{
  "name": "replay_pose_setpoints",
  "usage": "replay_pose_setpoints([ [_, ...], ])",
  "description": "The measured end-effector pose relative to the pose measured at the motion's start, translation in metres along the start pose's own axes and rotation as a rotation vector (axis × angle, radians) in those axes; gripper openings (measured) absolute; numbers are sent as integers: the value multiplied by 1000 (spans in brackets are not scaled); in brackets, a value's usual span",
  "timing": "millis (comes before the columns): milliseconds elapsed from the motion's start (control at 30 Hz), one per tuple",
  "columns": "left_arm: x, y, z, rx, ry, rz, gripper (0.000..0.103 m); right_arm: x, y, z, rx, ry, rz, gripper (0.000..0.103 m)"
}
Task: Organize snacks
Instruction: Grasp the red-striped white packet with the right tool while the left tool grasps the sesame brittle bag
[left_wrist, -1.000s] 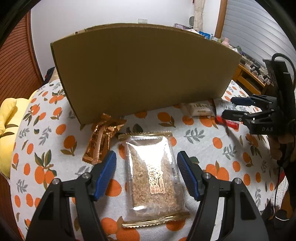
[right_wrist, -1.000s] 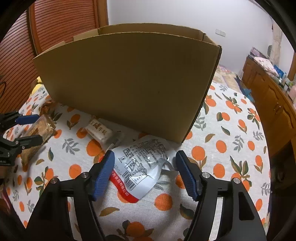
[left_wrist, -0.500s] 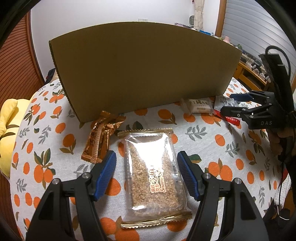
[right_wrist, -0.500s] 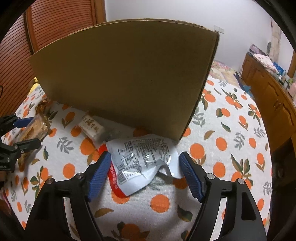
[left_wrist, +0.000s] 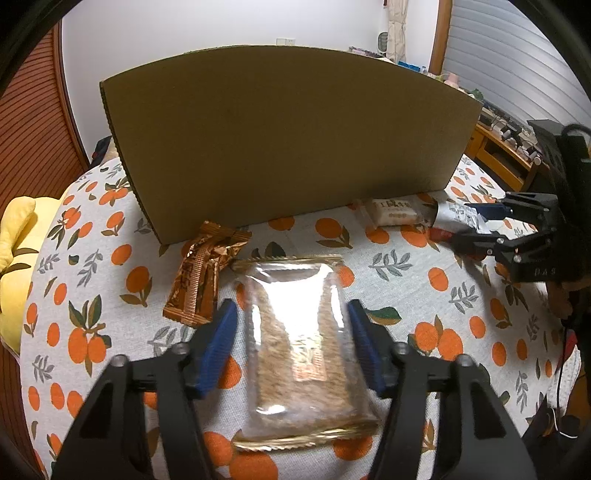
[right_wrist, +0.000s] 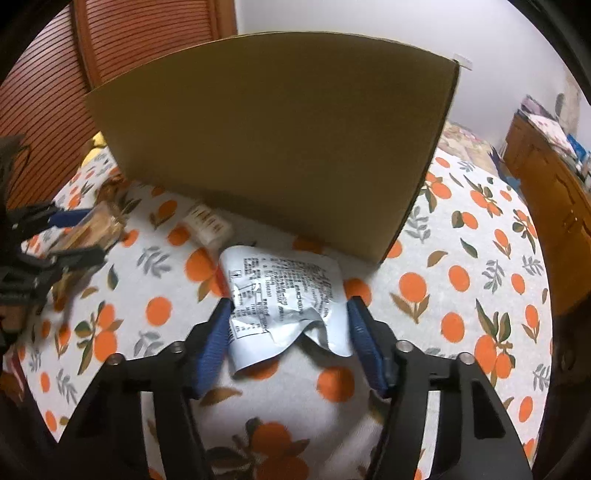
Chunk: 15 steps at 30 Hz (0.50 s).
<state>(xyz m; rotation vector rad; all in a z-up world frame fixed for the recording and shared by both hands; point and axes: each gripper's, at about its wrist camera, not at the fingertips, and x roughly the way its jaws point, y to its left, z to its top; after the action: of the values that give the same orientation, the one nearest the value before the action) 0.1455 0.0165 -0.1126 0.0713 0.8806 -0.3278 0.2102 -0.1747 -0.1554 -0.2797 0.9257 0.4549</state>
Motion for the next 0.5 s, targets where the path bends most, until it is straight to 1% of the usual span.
replay_pose_setpoints([
  [33,-1,0,0,3,-1,1,49,-1,4,-1,-16,0,-9,59],
  [133,-2,0,-2,12,-1,2,45,-3,11,-4,-26,-9,-14,58],
  [367,-5,-1,-4,8,-4,-5,43,-9,22,-11,-33,-22,-9,58],
  [500,-10,-3,-7,9,-11,-17,44,-15,21,-15,-29,-27,-2,58],
])
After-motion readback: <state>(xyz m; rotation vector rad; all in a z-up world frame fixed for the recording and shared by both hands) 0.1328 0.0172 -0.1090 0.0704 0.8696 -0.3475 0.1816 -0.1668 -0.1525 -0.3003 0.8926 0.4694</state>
